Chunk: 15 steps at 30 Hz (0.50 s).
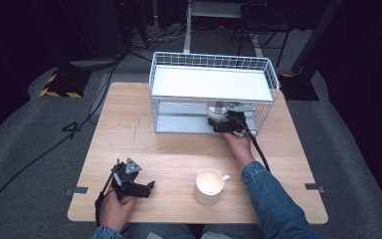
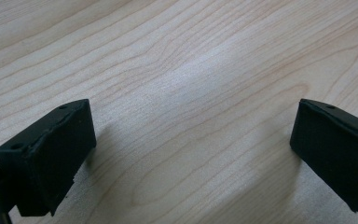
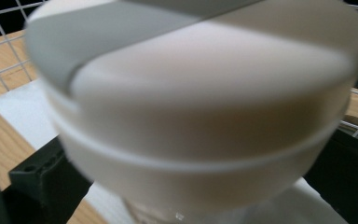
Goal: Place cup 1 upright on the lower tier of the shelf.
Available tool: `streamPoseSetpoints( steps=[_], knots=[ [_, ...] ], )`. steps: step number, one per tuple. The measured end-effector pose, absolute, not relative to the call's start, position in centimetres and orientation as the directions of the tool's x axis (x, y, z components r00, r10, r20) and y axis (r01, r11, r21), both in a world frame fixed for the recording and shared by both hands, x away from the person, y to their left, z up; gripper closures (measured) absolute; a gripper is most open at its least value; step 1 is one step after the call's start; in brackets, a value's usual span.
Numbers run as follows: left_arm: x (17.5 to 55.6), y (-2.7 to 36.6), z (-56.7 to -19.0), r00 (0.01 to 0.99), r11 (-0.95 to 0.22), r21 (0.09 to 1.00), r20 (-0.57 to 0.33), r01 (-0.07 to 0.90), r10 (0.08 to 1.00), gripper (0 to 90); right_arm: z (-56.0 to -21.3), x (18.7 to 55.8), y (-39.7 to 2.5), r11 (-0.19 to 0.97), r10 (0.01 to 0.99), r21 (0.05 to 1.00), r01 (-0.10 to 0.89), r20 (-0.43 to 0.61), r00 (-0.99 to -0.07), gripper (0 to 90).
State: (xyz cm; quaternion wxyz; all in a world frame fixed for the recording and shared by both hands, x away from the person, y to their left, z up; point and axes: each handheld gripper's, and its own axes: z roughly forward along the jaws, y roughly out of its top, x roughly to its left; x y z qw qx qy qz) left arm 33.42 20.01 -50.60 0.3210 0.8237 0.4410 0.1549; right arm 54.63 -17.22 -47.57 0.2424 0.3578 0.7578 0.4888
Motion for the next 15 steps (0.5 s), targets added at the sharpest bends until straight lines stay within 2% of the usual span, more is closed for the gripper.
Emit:
streamPoseSetpoints(
  steps=[15],
  knots=[
    [33.5,19.9,-50.6,0.562,-0.402,0.666,-0.032,0.629,0.826,0.5,-45.7,51.2,-18.8,0.258,0.780,0.909,0.327,0.003,-0.626,1.6]
  ],
)
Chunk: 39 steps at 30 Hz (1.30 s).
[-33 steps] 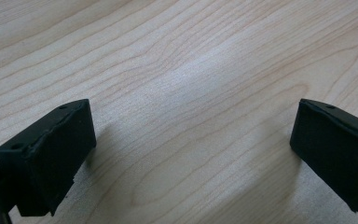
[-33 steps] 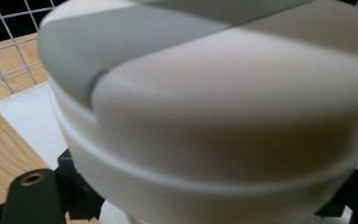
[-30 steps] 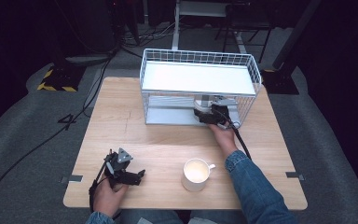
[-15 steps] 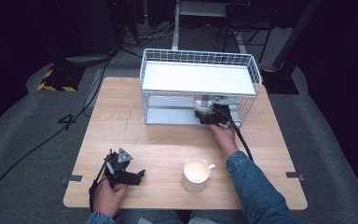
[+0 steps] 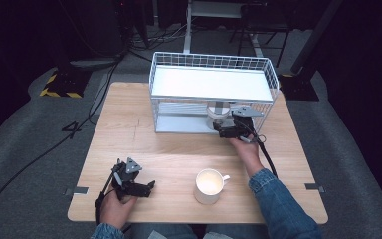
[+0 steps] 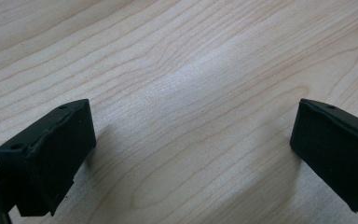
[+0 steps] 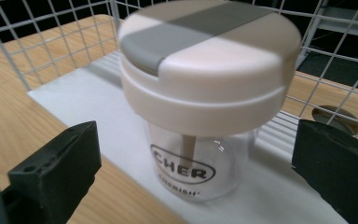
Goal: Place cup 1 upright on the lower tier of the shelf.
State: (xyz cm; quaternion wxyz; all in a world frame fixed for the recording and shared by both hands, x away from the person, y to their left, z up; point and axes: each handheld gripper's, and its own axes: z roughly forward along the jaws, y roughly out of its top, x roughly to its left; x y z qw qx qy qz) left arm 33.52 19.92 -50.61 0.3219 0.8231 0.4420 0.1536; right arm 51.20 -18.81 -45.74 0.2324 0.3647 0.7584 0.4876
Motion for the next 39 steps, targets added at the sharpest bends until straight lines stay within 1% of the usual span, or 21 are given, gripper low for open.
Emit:
streamPoseSetpoints(
  steps=[6,9,12,17,19,26,36,39],
  knots=[
    [33.5,19.9,-50.6,0.562,-0.400,0.664,-0.036,0.631,0.827,0.5,-44.6,49.0,-20.2,0.260,0.770,0.901,0.347,0.022,-0.637,1.6],
    [33.5,19.8,-50.6,0.560,-0.396,0.661,-0.044,0.637,0.827,0.5,-44.1,48.1,-20.6,0.260,0.764,0.905,0.336,0.020,-0.645,1.6],
    [33.8,20.0,-50.6,0.576,-0.417,0.664,-0.026,0.621,0.817,0.5,-43.0,46.5,-21.5,0.261,0.757,0.906,0.332,0.021,-0.653,1.6],
    [34.2,20.4,-50.6,0.591,-0.431,0.663,-0.022,0.612,0.807,0.5,-42.2,45.3,-22.6,0.262,0.754,0.910,0.322,0.016,-0.657,1.6],
    [34.3,20.6,-50.6,0.591,-0.429,0.663,-0.024,0.614,0.807,0.5,-41.8,44.6,-23.5,0.267,0.756,0.904,0.333,0.018,-0.654,1.6],
    [34.5,20.7,-50.6,0.594,-0.435,0.663,-0.018,0.609,0.804,0.5,-41.1,43.5,-25.1,0.293,0.746,0.869,0.399,0.054,-0.664,1.6],
    [34.6,20.6,-50.6,0.587,-0.426,0.661,-0.027,0.617,0.809,0.4,-41.0,40.9,-27.2,0.300,0.753,0.876,0.377,0.025,-0.657,1.6],
    [34.6,20.6,-50.6,0.583,-0.424,0.661,-0.025,0.619,0.812,0.3,-41.2,40.1,-27.9,0.295,0.754,0.875,0.383,0.033,-0.656,1.6]
  ],
)
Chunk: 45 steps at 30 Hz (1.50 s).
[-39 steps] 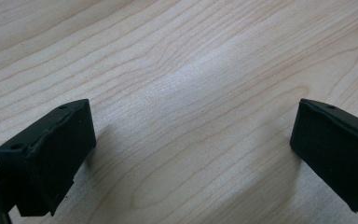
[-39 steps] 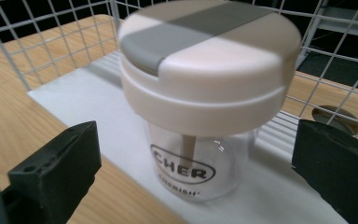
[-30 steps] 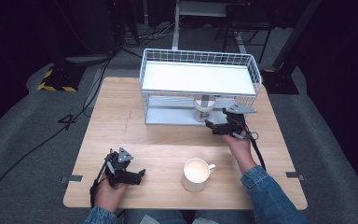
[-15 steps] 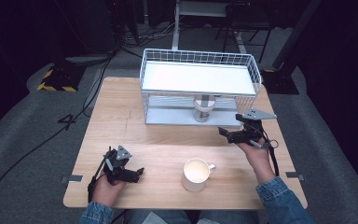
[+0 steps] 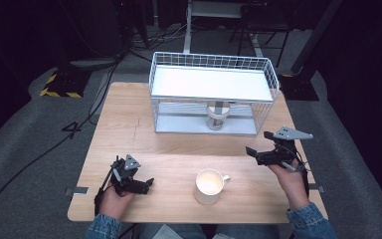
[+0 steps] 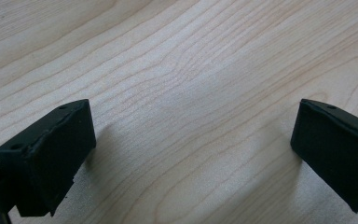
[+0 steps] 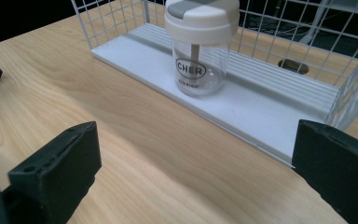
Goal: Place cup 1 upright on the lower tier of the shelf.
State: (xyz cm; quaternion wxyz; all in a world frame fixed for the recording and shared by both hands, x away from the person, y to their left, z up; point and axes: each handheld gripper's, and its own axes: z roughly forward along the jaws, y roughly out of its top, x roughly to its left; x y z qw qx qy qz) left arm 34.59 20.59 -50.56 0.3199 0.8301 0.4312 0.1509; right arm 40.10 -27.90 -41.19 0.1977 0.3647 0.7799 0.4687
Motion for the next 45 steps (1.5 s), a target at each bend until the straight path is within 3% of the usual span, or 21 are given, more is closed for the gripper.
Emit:
streamPoseSetpoints(
  steps=[14,18,19,35,45],
  knots=[
    [34.6,20.5,-50.6,0.578,-0.418,0.664,-0.026,0.620,0.816,0.4,-43.1,36.6,-31.3,0.275,0.764,0.869,0.411,0.062,-0.642,2.0],
    [34.6,20.5,-50.6,0.577,-0.418,0.664,-0.025,0.620,0.816,0.4,-43.7,36.1,-32.2,0.277,0.764,0.872,0.404,0.055,-0.643,8.5],
    [34.6,20.5,-50.6,0.578,-0.418,0.664,-0.026,0.620,0.816,0.4,-44.2,36.0,-32.8,0.284,0.748,0.865,0.414,0.070,-0.660,16.7],
    [34.6,20.5,-50.6,0.578,-0.419,0.664,-0.026,0.620,0.815,0.4,-49.0,36.0,-34.8,0.342,0.798,0.761,0.551,0.074,-0.598,15.5],
    [34.6,20.5,-50.6,0.578,-0.419,0.663,-0.025,0.620,0.816,0.4,-50.4,36.3,-34.5,0.380,0.803,0.743,0.552,0.032,-0.595,15.6]
  ],
)
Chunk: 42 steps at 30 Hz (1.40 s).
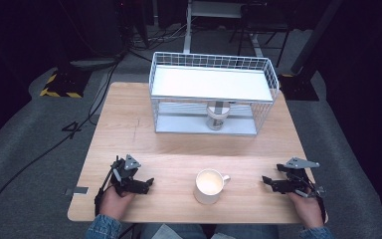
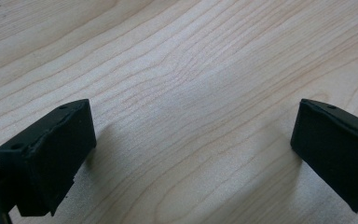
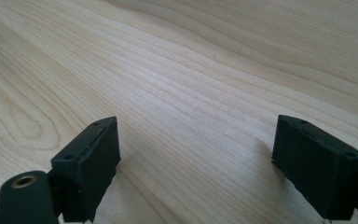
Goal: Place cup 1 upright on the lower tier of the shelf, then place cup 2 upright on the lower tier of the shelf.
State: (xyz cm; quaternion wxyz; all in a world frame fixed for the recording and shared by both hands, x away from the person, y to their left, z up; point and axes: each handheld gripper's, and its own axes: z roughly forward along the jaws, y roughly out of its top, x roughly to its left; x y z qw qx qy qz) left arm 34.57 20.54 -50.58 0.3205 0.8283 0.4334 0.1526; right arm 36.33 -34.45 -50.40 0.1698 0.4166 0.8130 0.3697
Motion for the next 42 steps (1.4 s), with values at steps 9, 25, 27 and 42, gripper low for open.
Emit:
streamPoseSetpoints(
  steps=[9,25,27,42],
  knots=[
    [34.45,20.41,-50.58,0.566,-0.409,0.663,-0.026,0.626,0.824,0.7,-50.45,36.33,-34.19,0.409,0.803,0.732,0.544,-0.005,-0.596,14.0],
    [34.27,20.19,-50.55,0.545,-0.391,0.661,-0.033,0.640,0.838,0.9,-50.52,36.56,-33.83,0.387,0.833,0.722,0.573,-0.007,-0.553,6.9],
    [34.26,20.11,-50.56,0.542,-0.391,0.660,-0.030,0.642,0.840,0.3,-50.53,36.58,-33.84,0.387,0.833,0.722,0.573,-0.007,-0.553,6.7],
    [34.24,20.02,-50.53,0.563,-0.407,0.668,-0.022,0.623,0.826,2.1,-50.53,36.68,-33.69,0.379,0.842,0.721,0.580,-0.009,-0.539,5.9]
  ],
)
